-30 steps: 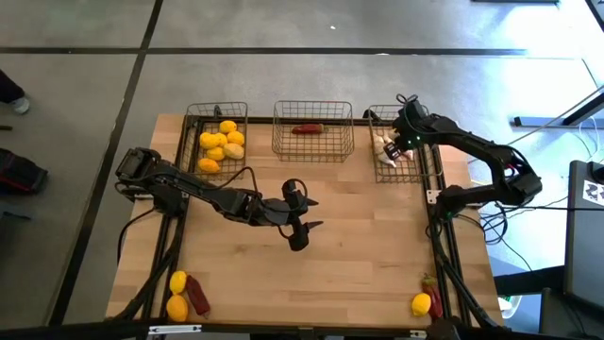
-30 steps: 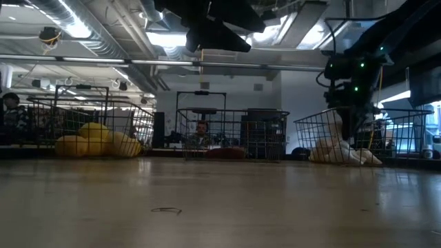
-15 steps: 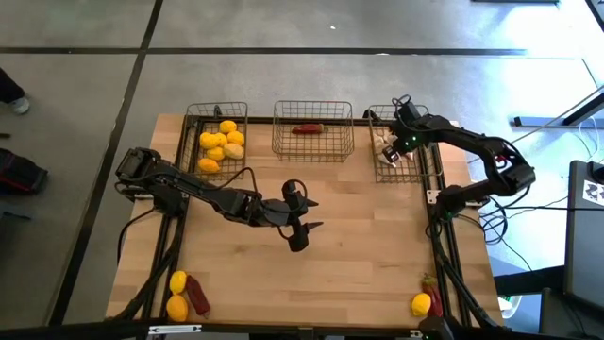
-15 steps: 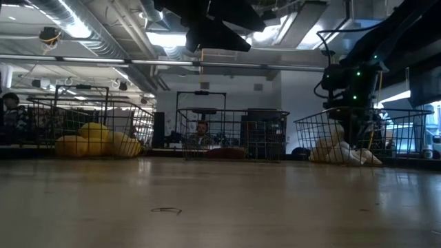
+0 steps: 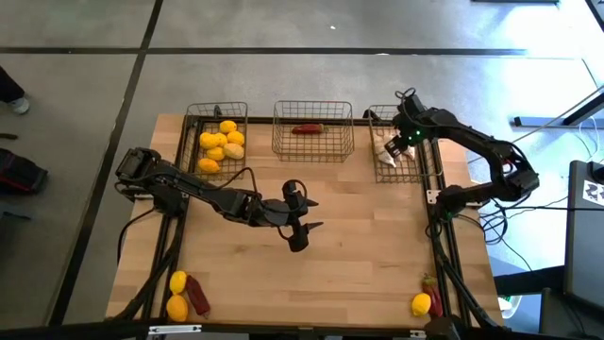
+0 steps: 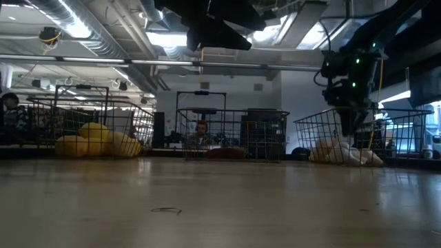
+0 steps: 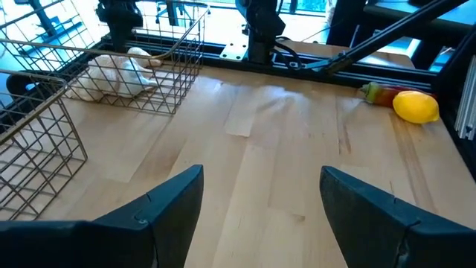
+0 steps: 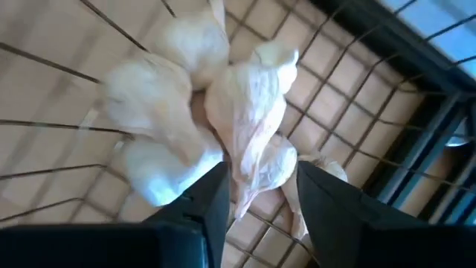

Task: Sort produce into baskets
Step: Put the red chili pepper into the middle gold wire basket

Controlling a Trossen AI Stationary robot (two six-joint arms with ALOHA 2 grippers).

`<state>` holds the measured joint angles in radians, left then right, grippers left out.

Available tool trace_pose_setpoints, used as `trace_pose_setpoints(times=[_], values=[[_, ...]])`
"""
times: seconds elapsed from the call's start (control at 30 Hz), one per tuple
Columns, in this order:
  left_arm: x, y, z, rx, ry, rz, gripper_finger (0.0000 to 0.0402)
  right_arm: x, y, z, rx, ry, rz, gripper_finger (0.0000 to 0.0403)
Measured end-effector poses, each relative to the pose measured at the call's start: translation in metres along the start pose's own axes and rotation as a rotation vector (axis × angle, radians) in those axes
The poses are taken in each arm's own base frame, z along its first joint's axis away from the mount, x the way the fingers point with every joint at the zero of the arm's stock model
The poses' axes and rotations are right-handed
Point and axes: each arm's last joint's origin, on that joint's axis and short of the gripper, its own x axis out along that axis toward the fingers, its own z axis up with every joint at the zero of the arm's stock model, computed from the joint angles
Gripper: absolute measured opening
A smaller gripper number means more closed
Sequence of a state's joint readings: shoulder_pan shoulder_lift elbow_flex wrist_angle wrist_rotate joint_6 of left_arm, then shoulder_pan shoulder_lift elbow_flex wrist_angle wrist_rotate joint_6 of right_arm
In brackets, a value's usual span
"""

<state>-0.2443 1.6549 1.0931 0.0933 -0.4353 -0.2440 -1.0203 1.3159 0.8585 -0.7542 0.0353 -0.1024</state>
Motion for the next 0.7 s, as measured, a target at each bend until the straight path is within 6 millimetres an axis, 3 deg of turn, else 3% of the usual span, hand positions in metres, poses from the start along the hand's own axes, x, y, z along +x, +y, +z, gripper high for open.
trace_pose_setpoints(times=[0.23, 0.47, 0.7], values=[[-0.012, -0.005, 0.004, 0.032, -0.003, -0.023, 0.0265, -0.039, 0.006, -0.004, 0.016, -0.168, 0.135, 0.0156], [-0.043, -0.014, -0.002, 0.039, 0.128, -0.044, 0.0265, -0.084, 0.043, -0.015, -0.118, -0.388, 0.314, 0.0156], [-0.075, -0.029, -0.028, -0.001, 0.361, -0.054, 0.0265, -0.117, 0.08, -0.031, -0.298, -0.556, 0.467, 0.0156]])
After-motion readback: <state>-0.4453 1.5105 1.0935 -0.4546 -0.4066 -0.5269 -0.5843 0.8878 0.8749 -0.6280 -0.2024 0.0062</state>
